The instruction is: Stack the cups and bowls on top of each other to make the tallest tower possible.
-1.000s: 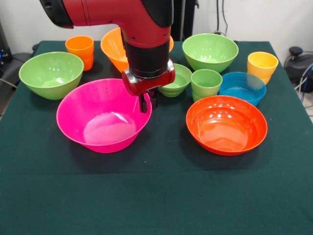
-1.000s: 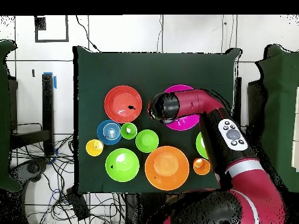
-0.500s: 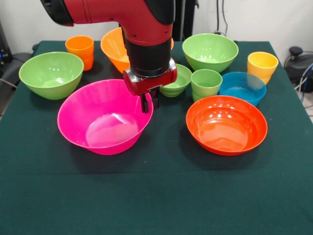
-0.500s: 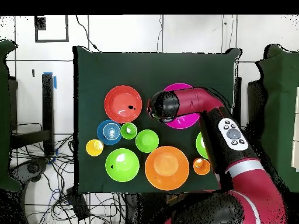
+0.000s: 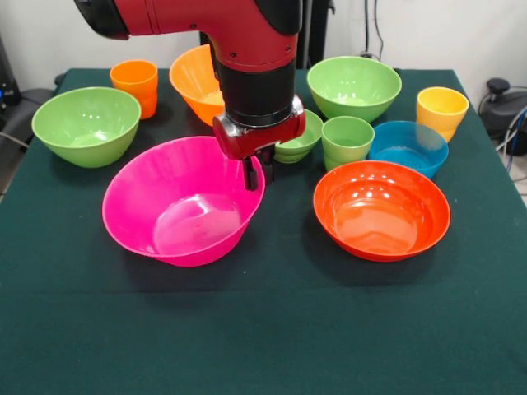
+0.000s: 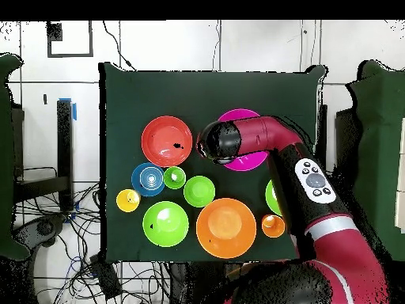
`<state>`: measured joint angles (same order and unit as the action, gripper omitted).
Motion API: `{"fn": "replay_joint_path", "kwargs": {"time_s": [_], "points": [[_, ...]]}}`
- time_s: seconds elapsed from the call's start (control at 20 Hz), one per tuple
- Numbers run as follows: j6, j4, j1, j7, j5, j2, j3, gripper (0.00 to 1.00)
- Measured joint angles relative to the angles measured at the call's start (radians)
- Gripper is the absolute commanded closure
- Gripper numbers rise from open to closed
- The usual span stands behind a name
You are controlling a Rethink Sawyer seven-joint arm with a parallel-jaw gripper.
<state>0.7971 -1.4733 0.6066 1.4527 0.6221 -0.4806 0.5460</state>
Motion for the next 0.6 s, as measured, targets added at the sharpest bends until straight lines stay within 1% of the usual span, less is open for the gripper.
{"fn": "replay_joint_path", "kwargs": {"time_s": [0.45, 0.6], "points": [[0.026, -0.002, 0.006, 0.0, -0.001, -0.014, 0.027, 1.0], [0.029, -0.005, 0.012, 0.0, -0.002, -0.033, 0.034, 1.0]]}}
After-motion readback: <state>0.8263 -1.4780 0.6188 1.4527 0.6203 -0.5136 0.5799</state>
